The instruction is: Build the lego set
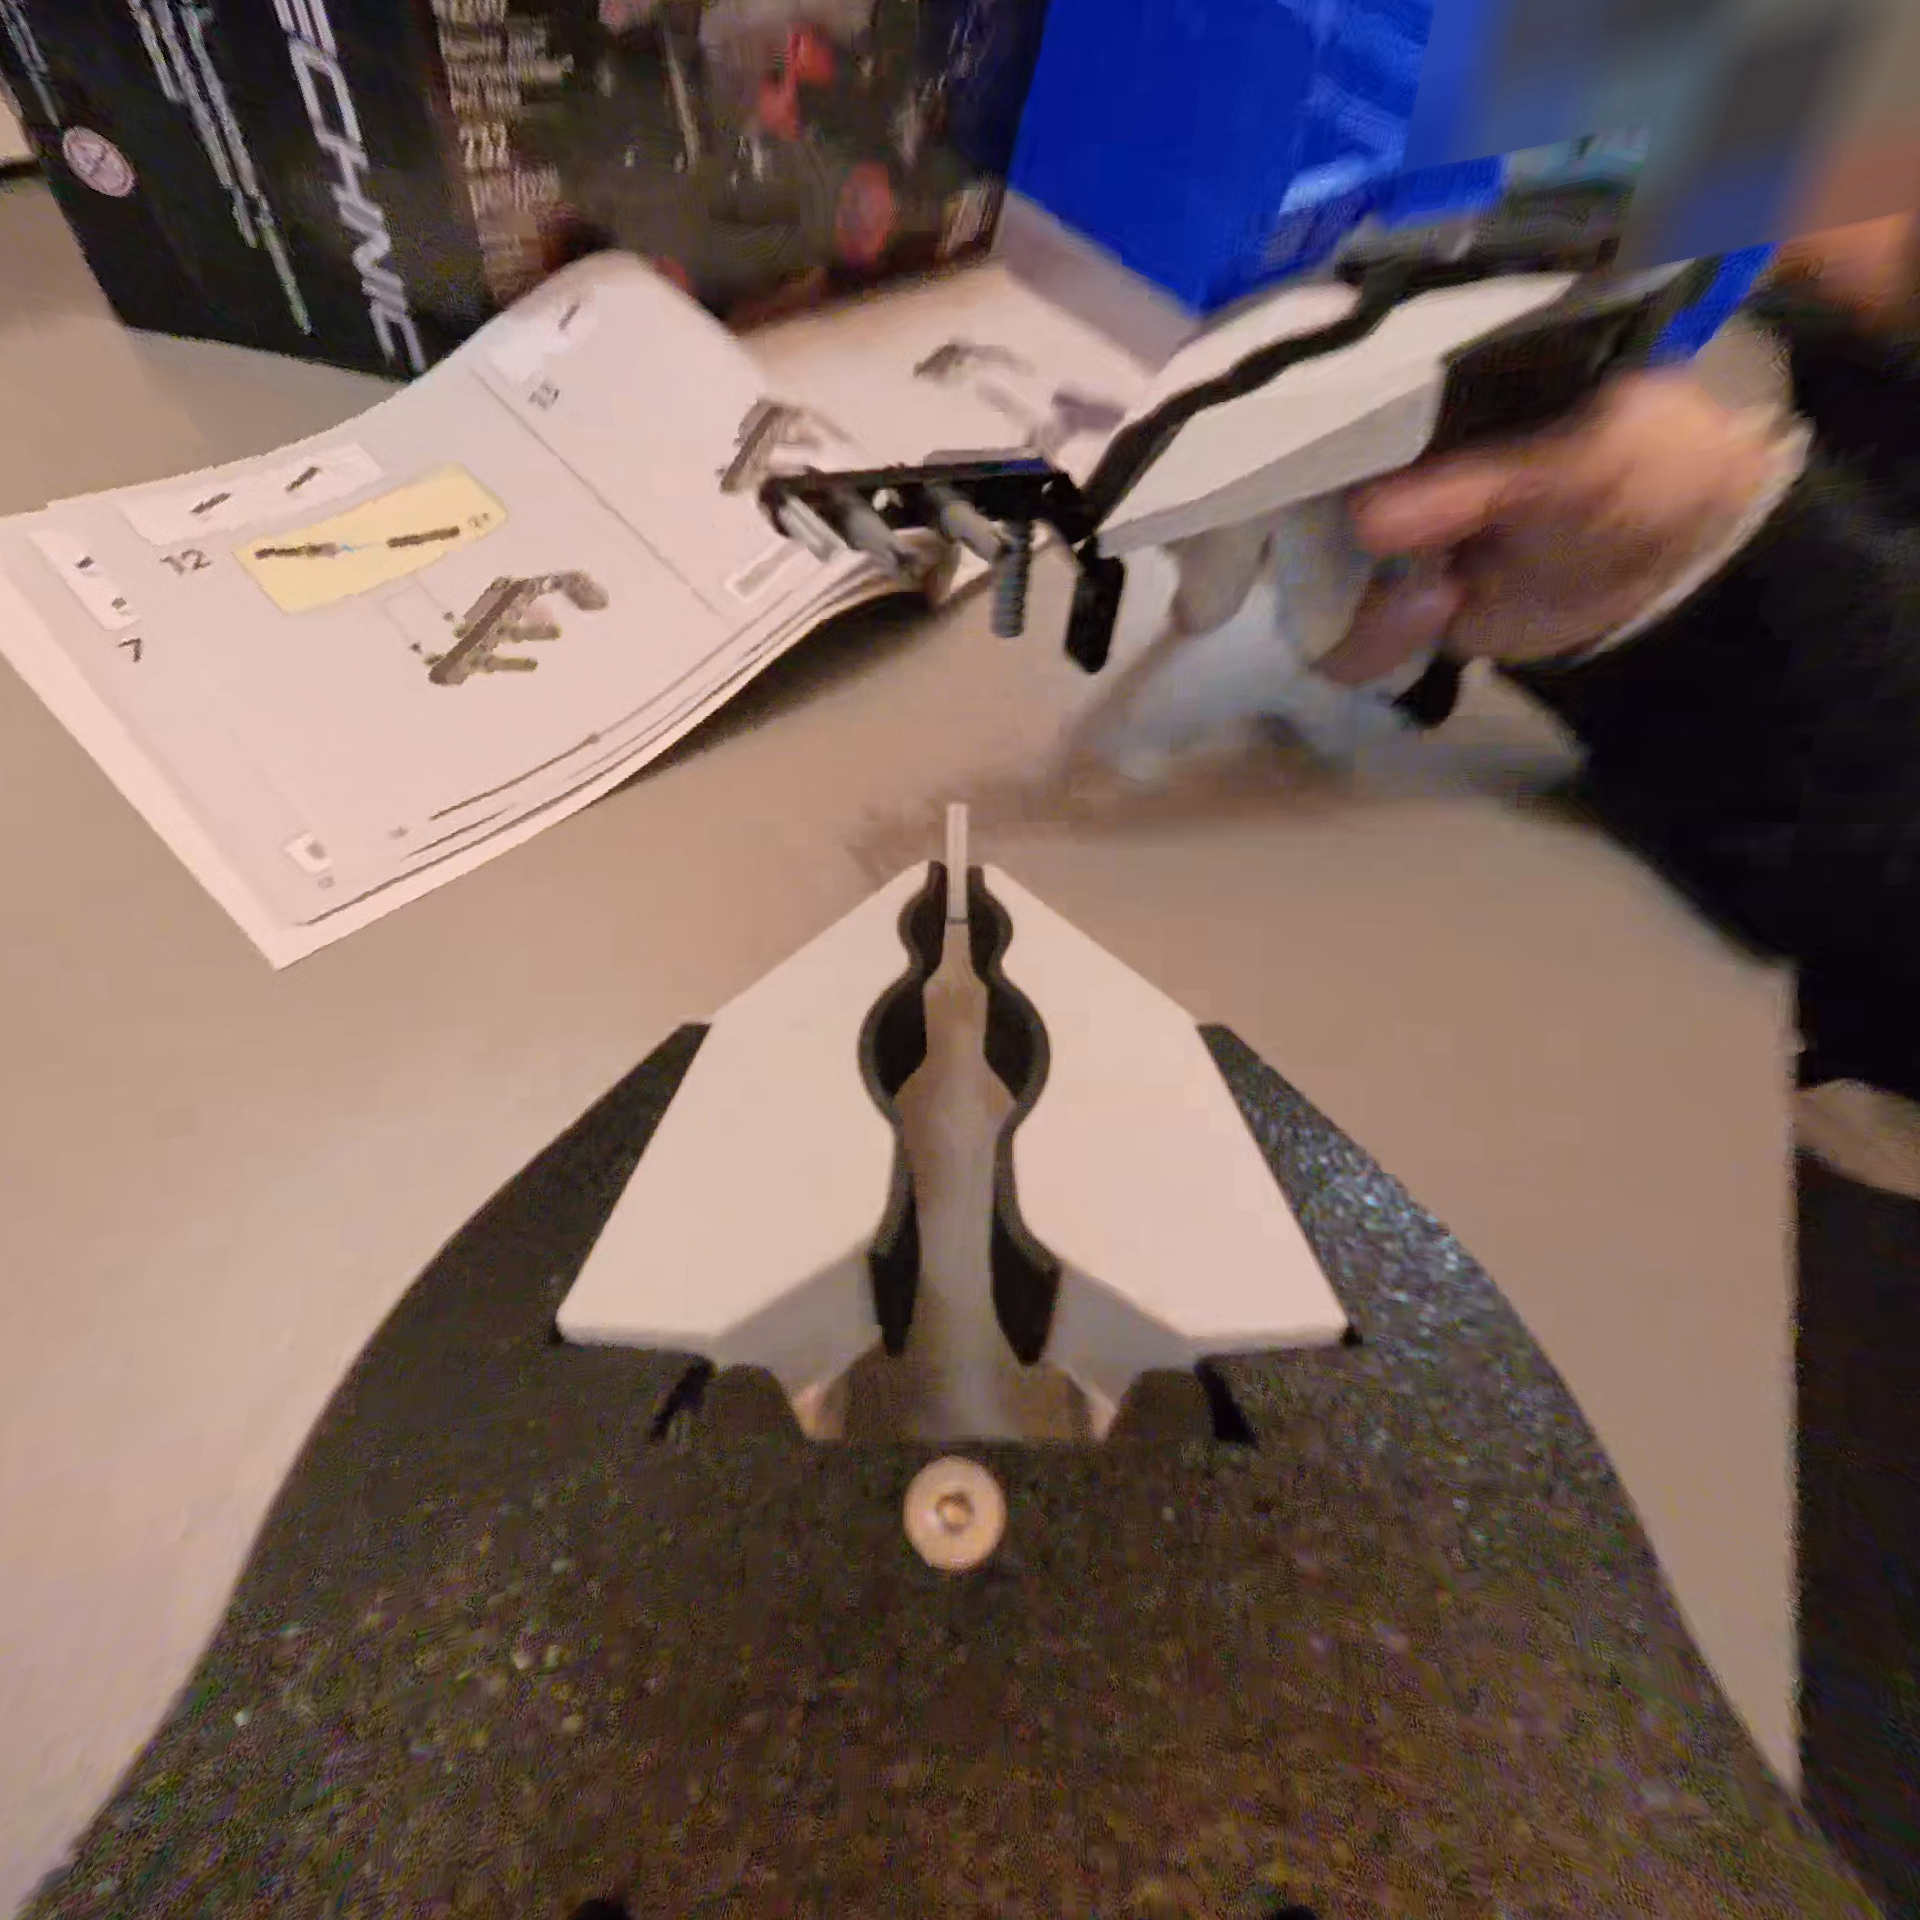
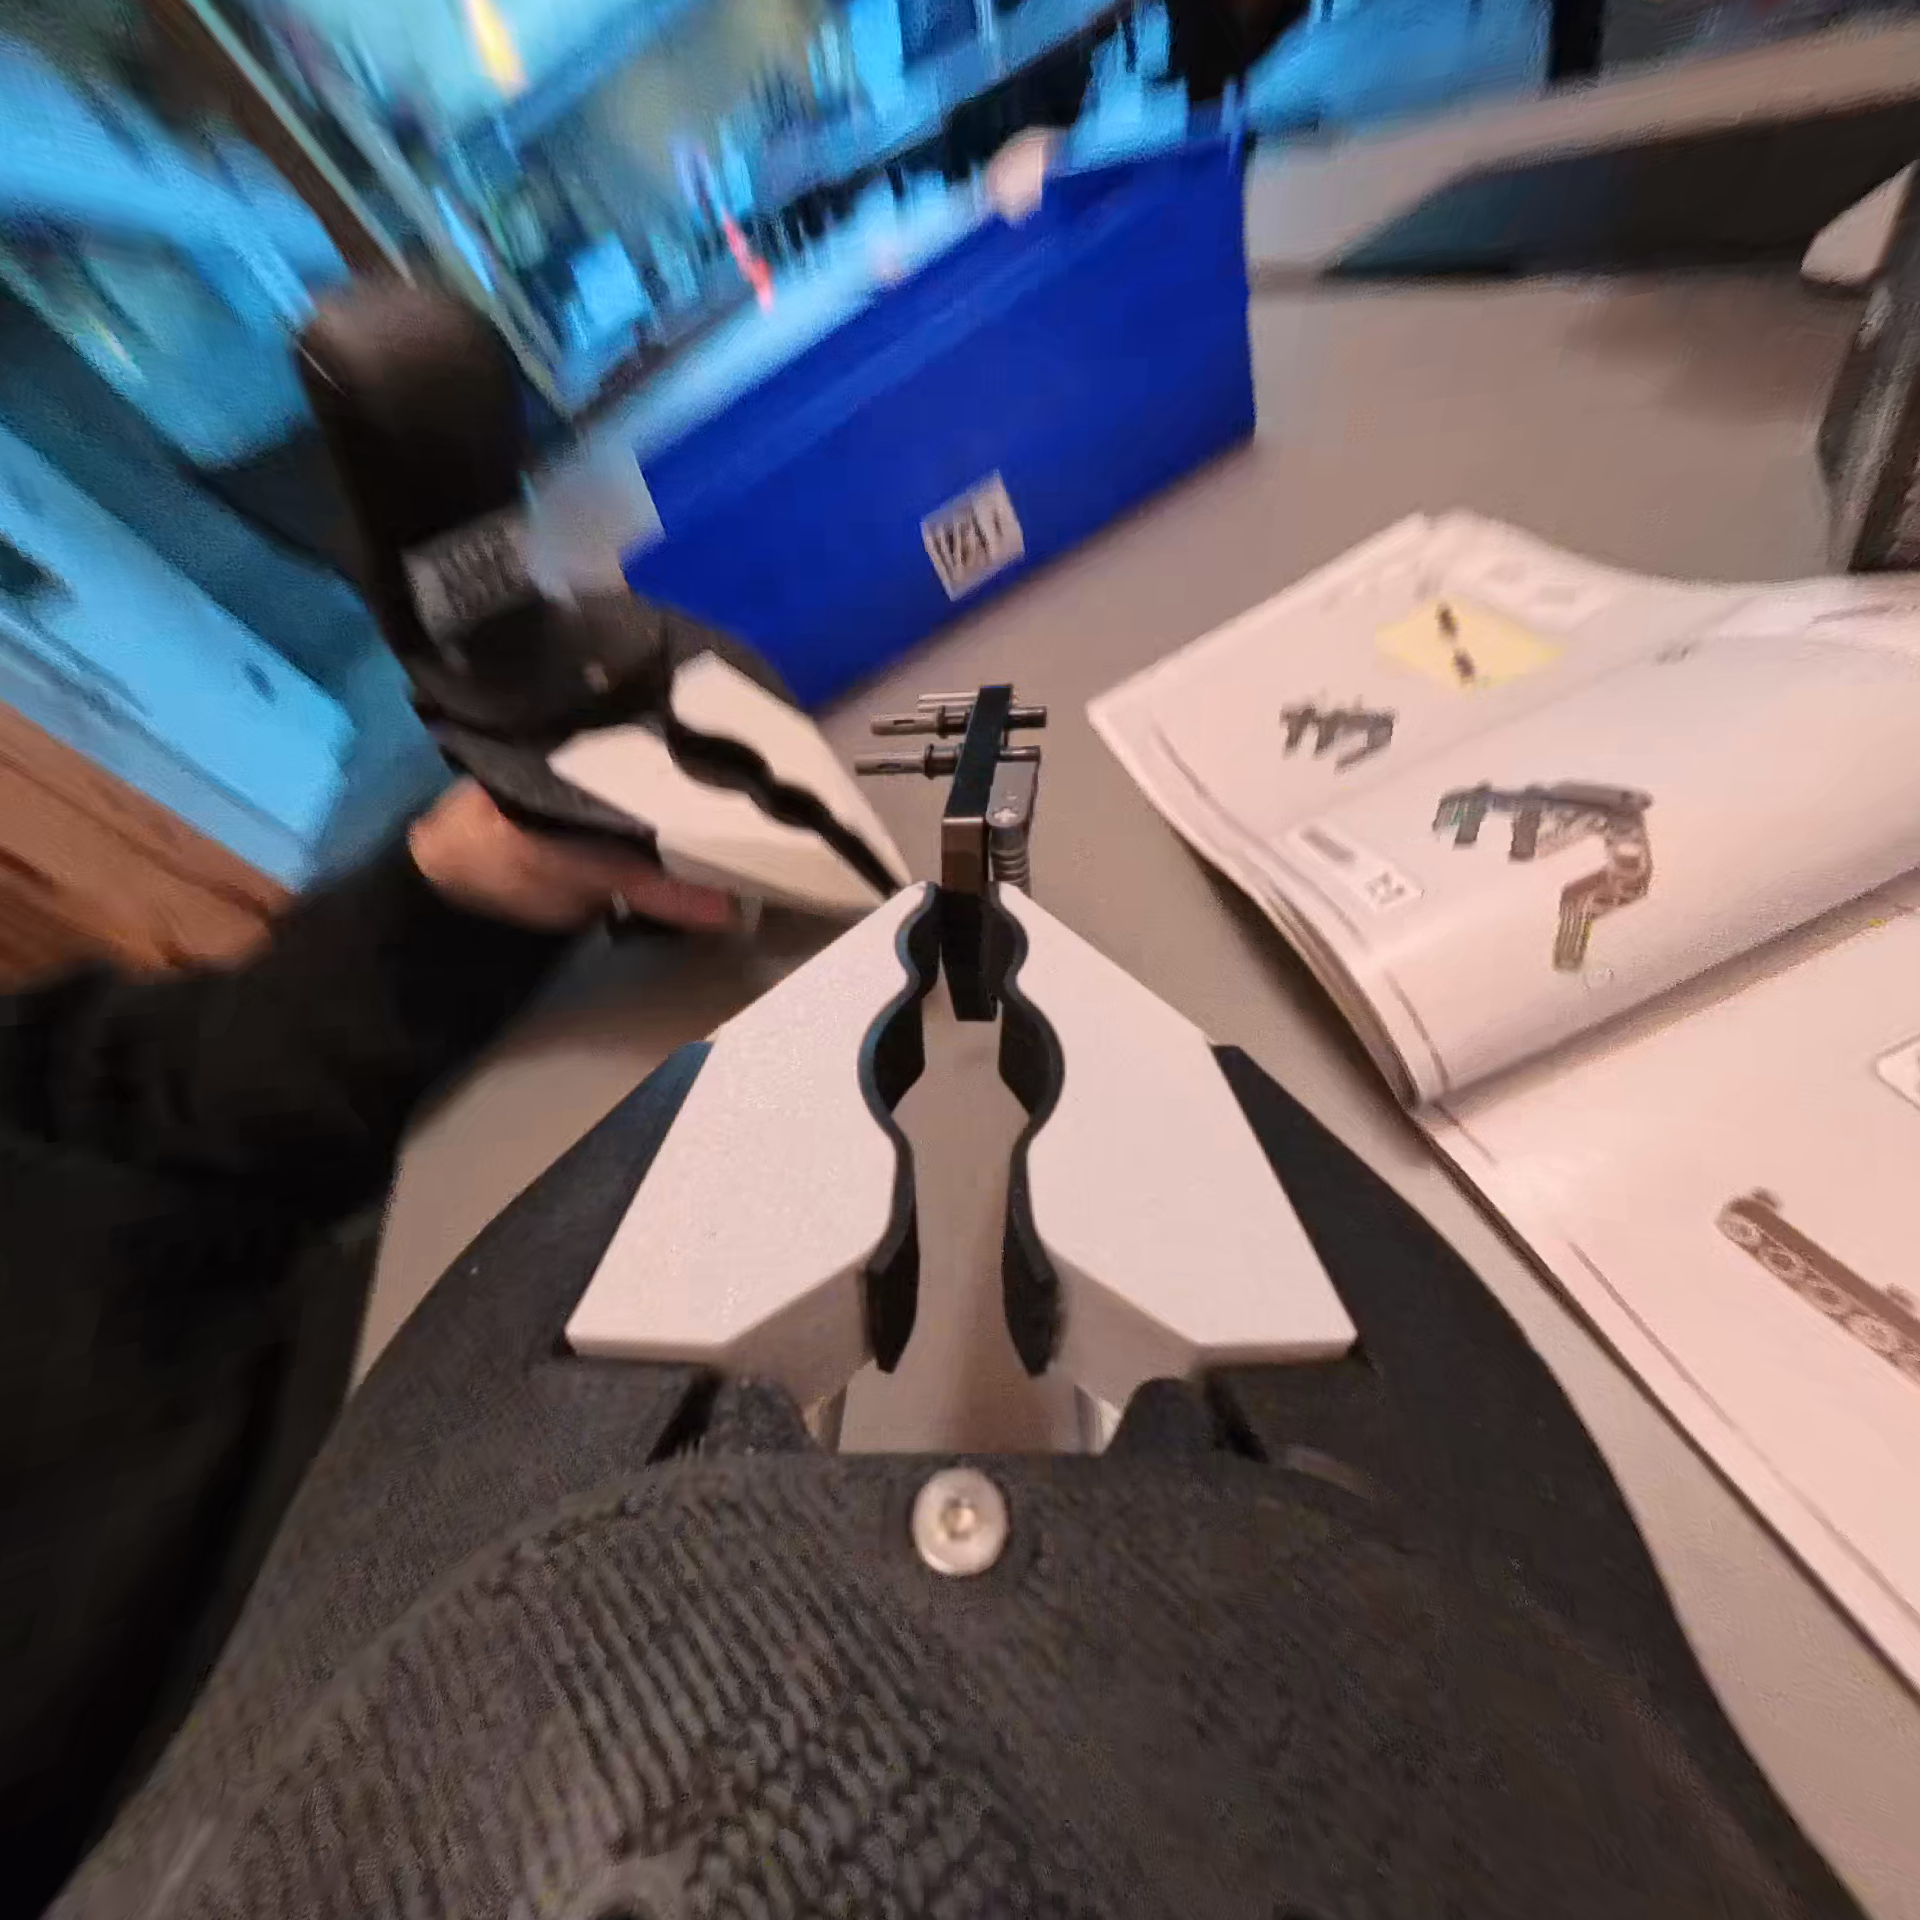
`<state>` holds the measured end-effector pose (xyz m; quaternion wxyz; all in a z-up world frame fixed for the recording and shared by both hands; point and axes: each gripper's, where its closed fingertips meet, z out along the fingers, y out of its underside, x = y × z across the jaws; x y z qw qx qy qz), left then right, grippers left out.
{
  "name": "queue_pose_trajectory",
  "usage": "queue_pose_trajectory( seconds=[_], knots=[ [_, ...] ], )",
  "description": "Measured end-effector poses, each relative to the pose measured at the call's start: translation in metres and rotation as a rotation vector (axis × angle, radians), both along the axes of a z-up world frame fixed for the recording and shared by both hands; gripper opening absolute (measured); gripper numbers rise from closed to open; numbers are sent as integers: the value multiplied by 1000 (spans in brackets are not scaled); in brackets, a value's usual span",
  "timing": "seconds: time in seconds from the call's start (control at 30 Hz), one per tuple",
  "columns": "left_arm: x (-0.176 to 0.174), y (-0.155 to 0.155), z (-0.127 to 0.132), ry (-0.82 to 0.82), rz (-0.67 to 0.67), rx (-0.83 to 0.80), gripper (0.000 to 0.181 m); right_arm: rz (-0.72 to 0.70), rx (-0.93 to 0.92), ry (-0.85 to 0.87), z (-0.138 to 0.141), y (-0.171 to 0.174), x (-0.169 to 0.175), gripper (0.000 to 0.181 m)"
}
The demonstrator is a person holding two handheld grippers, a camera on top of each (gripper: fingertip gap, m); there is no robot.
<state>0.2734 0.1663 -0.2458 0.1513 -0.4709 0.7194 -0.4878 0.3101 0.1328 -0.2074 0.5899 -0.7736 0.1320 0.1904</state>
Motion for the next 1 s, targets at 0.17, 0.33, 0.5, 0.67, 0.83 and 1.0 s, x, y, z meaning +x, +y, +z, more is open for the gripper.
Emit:
queue_pose_trajectory(
  seconds=[0.17,0.33,0.5,0.67,0.83,1.0],
  knots=[
    [2,-17,38,-65,-4,-359,2,-137,311,2,42,5,6,4],
    [3,-23,65,-102,8,-685,2,-197,449,-132,63,11,-3,4],
    [3,-27,73,-66,-13,-894,2,-210,513,-129,65,9,-4,5],
    [3,-29,71,-31,-24,-956,2,-182,505,-159,63,10,-9,4],
    [4,-29,67,-14,-5,-932,2,-160,494,-155,60,14,-15,4],
    [6,-25,64,-4,13,-922,2,-160,507,-49,59,13,-11,4]
  ],
)
